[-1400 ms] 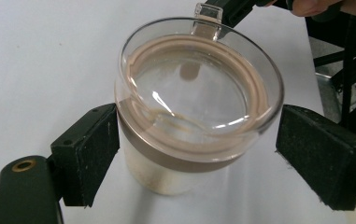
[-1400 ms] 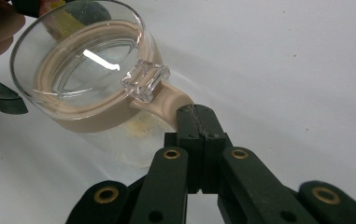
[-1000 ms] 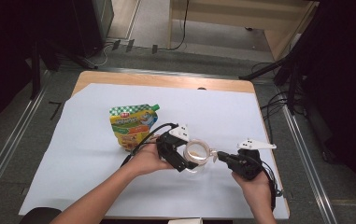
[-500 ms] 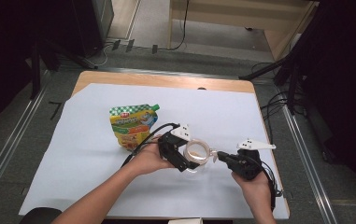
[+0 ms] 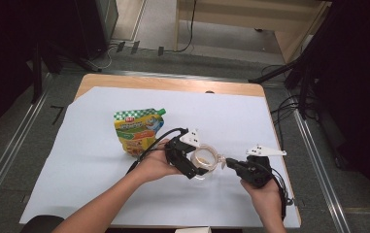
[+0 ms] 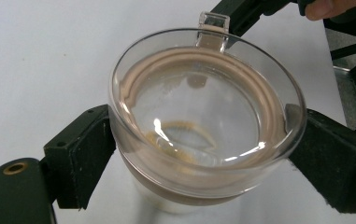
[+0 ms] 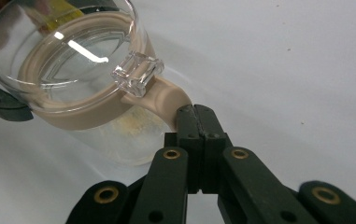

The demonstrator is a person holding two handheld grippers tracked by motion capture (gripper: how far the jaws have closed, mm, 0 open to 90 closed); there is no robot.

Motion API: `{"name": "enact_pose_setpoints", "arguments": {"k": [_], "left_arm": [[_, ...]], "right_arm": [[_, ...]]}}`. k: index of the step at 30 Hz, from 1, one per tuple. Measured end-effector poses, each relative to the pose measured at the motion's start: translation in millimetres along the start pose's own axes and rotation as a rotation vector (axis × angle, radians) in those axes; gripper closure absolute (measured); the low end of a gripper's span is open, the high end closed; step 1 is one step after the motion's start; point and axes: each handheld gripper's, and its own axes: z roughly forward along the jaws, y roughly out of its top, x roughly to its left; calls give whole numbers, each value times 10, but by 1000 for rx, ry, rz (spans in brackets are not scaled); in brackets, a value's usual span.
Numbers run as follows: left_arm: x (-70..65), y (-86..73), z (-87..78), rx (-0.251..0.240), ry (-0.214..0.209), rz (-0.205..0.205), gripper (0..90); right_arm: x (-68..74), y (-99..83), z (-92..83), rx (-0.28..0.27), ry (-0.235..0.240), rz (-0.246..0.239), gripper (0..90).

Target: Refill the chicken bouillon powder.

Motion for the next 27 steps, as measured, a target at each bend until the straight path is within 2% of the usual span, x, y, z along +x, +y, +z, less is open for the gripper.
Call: {"name": "enact_pose_setpoints", "arguments": {"k": [12,21,23,25,27], "left_arm": [[-13,83,-60,4,6,-4,120],[-27,113,-88,4,17,13,126],[-13,140,-112,-2,-1,-4,127],[-10,164,-139,-17,-9,-3,138],[-17,189,-148,-6,-6,1,140]], "right_arm": [[6,2,0,-3,0,1,900],[10,0,-4,0,-2,-5,900],[11,1,-3,-2,0,-7,900],[15,2,-1,-3,3,-10,900],[27,1,2,1,0,-14,900]]}}
